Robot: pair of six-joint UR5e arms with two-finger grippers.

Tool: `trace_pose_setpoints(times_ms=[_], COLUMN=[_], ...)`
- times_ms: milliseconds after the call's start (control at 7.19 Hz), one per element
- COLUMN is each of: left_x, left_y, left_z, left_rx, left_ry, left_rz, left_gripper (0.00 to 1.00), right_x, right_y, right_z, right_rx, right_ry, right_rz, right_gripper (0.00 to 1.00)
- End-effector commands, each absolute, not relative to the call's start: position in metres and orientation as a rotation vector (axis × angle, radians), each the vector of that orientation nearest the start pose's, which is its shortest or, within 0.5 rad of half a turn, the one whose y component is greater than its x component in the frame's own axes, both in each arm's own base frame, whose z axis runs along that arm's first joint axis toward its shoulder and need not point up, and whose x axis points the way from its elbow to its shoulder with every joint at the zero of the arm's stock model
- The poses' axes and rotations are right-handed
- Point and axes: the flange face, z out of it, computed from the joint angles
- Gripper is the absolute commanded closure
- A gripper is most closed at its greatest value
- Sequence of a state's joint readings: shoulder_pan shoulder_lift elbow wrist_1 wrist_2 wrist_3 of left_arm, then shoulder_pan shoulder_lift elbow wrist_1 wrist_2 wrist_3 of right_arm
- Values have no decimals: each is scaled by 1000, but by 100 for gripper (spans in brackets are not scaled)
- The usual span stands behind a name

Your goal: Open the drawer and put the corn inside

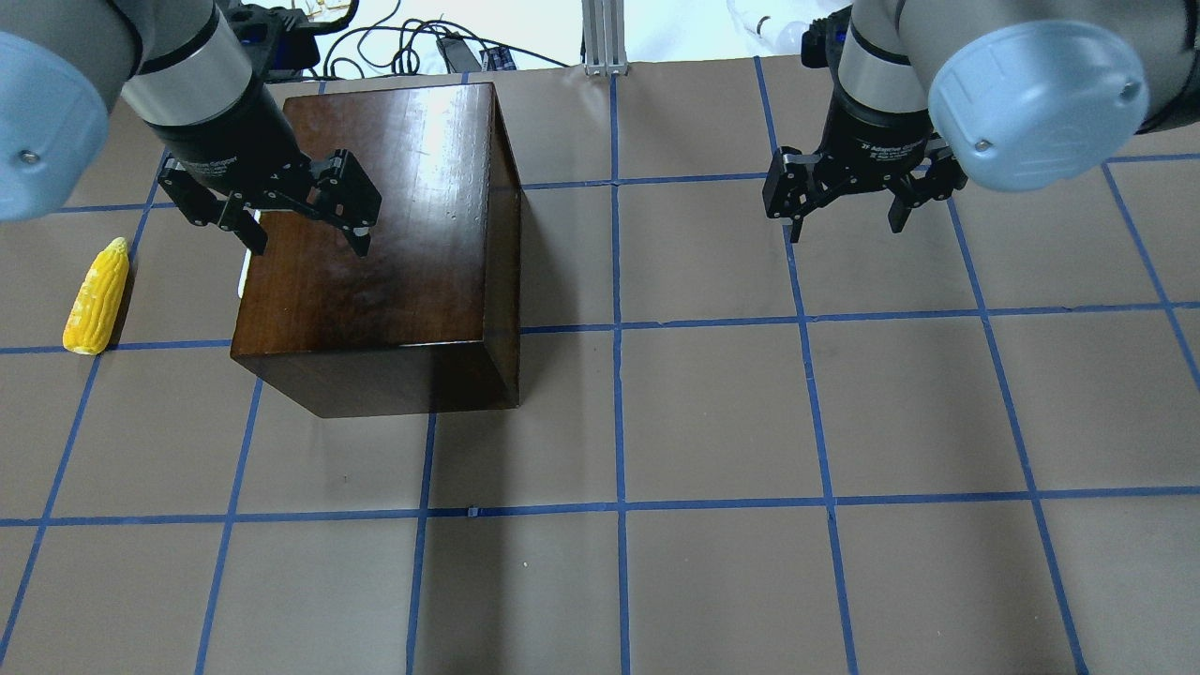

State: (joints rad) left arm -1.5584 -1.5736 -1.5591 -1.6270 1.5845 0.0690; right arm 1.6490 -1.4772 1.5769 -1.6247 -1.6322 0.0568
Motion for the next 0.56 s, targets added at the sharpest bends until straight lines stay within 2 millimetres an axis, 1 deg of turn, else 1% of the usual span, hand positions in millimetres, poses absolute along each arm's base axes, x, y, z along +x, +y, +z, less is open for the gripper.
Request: trace_pose_setpoints(times_ms=[0, 417], left_x=[-125, -125], left_y=[-490, -491], left_z=[488, 487], left_rx=[89, 92], left_ry=[3128, 3128], left_rz=[70, 66], left_gripper=[0, 0], right_x=[168, 168], right_y=[-513, -513], right_z=[443, 443], right_rx=[-37, -37], right_ry=[3205, 3205], right_rz=[67, 67], right_gripper=[0, 0])
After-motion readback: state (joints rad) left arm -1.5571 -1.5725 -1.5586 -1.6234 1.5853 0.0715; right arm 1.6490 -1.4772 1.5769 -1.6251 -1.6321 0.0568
